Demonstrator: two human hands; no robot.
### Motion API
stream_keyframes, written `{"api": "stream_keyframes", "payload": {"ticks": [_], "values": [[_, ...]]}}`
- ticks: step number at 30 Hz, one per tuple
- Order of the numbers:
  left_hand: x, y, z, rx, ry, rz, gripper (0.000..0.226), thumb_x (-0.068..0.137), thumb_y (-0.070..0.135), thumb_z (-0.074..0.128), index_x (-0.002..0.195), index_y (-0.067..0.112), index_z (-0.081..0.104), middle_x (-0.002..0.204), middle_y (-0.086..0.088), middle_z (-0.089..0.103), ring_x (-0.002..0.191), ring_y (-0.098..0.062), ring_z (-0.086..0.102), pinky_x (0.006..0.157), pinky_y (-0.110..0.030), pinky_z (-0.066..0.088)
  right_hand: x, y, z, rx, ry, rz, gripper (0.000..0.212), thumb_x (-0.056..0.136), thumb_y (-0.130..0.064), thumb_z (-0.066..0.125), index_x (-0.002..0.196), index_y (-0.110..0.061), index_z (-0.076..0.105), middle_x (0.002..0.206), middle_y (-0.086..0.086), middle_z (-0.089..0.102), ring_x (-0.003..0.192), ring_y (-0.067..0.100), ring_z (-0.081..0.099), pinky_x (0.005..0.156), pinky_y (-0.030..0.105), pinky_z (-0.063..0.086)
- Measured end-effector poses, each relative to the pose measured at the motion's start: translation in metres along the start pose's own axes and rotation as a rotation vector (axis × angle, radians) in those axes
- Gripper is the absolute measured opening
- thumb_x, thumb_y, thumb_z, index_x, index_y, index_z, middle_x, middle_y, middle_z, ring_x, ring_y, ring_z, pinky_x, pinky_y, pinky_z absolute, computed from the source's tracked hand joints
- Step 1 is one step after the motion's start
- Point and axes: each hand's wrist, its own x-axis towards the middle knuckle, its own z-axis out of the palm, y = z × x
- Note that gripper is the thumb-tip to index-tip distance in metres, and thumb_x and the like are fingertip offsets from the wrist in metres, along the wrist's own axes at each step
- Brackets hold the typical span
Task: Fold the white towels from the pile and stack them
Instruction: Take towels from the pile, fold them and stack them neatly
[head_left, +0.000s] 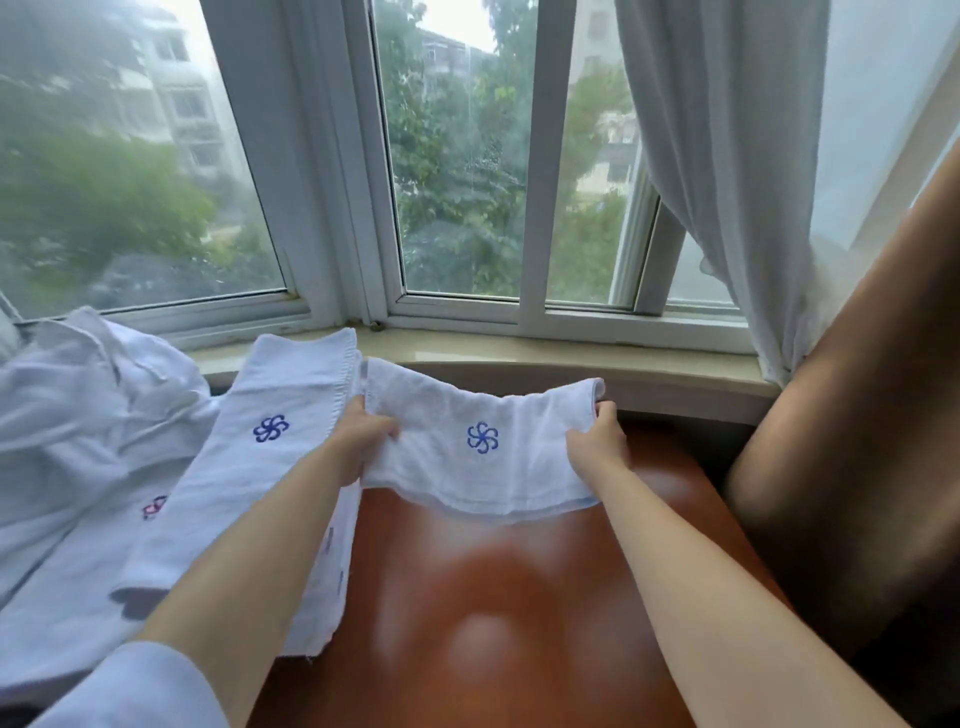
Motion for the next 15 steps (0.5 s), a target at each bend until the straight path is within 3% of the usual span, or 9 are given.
{"api": "stream_keyframes", "payload": {"ticks": [3, 5, 12, 15], "values": [[-0.012, 0.019, -0.036, -0.096, 0.111, 0.053, 0.036, 0.075, -0.004, 0.055, 0.107, 0.011, 0.048, 0.097, -0.011, 0.060, 0.088, -0.028, 0.062, 0.070, -0.034, 0.053, -0.013, -0.048, 0.009, 0.040, -0.004, -0.117, 0.035, 0.088, -0.012, 0.048, 0.122, -0.017, 0.041, 0.112, 0.005, 0.059, 0.096, 0.032, 0.057, 0.077, 0.033, 0.042], [-0.020, 0.027, -0.063, -0.145, 0.188, 0.092, 0.036, 0.074, -0.003, 0.056, 0.105, 0.013, 0.047, 0.098, -0.011, 0.059, 0.088, -0.028, 0.061, 0.075, -0.037, 0.054, -0.023, -0.080, 0.021, 0.088, -0.006, -0.205, 0.037, 0.089, -0.009, 0.049, 0.124, -0.014, 0.042, 0.115, 0.010, 0.059, 0.103, 0.034, 0.057, 0.082, 0.036, 0.045], [-0.041, 0.020, -0.171, -0.230, 0.415, 0.122, 0.032, 0.084, 0.001, 0.059, 0.113, 0.010, 0.049, 0.107, -0.015, 0.062, 0.096, -0.031, 0.062, 0.087, -0.045, 0.054, -0.077, -0.179, 0.100, 0.030, -0.085, -0.382, 0.035, 0.094, -0.015, 0.049, 0.128, -0.015, 0.041, 0.117, 0.010, 0.061, 0.102, 0.032, 0.058, 0.075, 0.031, 0.038], [-0.047, 0.008, -0.210, -0.257, 0.455, 0.131, 0.029, 0.086, 0.008, 0.060, 0.111, 0.015, 0.048, 0.100, -0.007, 0.063, 0.087, -0.025, 0.063, 0.072, -0.033, 0.055, -0.101, -0.205, 0.144, -0.006, -0.131, -0.425, 0.036, 0.096, -0.015, 0.047, 0.130, -0.015, 0.039, 0.118, 0.010, 0.060, 0.097, 0.030, 0.057, 0.072, 0.031, 0.036]]}}
